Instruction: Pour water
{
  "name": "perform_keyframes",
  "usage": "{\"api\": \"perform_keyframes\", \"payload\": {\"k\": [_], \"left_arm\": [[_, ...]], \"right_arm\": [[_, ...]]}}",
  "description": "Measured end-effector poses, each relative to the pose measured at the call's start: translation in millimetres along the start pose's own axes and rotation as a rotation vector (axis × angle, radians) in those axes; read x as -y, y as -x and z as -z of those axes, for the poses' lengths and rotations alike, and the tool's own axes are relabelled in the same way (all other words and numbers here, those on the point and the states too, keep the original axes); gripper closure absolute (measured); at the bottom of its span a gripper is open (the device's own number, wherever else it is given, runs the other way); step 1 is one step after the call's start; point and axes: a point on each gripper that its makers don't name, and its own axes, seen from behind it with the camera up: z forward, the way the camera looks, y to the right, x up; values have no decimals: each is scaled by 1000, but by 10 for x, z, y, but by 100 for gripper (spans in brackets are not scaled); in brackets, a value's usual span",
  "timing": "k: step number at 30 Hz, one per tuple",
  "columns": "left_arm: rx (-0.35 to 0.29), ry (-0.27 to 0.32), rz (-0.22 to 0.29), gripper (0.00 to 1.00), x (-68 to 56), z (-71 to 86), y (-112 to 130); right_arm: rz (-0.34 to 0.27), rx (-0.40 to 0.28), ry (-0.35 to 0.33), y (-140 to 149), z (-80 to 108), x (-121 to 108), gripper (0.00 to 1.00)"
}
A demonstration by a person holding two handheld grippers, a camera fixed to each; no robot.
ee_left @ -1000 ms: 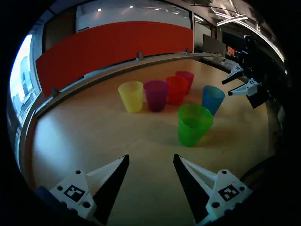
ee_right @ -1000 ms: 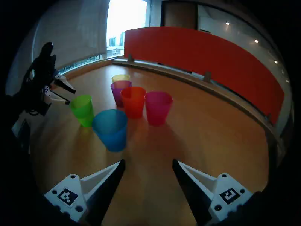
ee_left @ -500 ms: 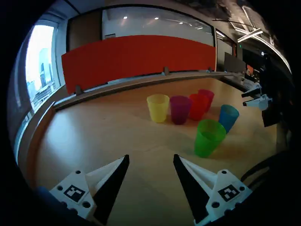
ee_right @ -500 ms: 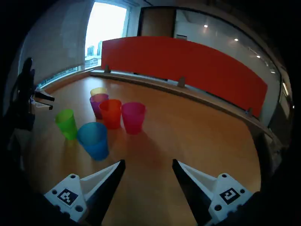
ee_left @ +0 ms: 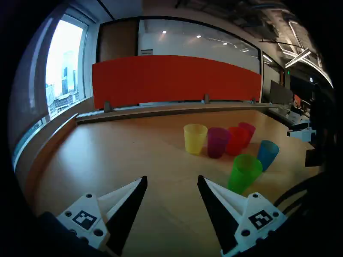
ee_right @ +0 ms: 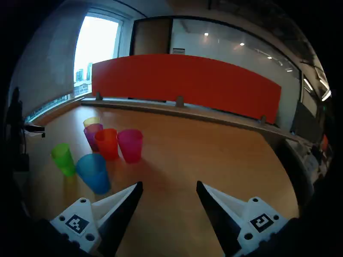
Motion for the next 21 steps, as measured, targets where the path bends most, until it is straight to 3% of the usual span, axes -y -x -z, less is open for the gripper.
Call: {"api": "perform_keyframes", "payload": {"k": [5,14,21], "left_arm": [[-46,-27,22,13,26,15,-79],[-128,-87,24,13,97,58,-213],[-180,-116,22,13,110,91,-273]], "right_arm": [[-37,-41,35,-68,28,-20,3],[-116,-118,117,-145,108,-121,3],[-151,-200,143,-284,187,-148,3]]}}
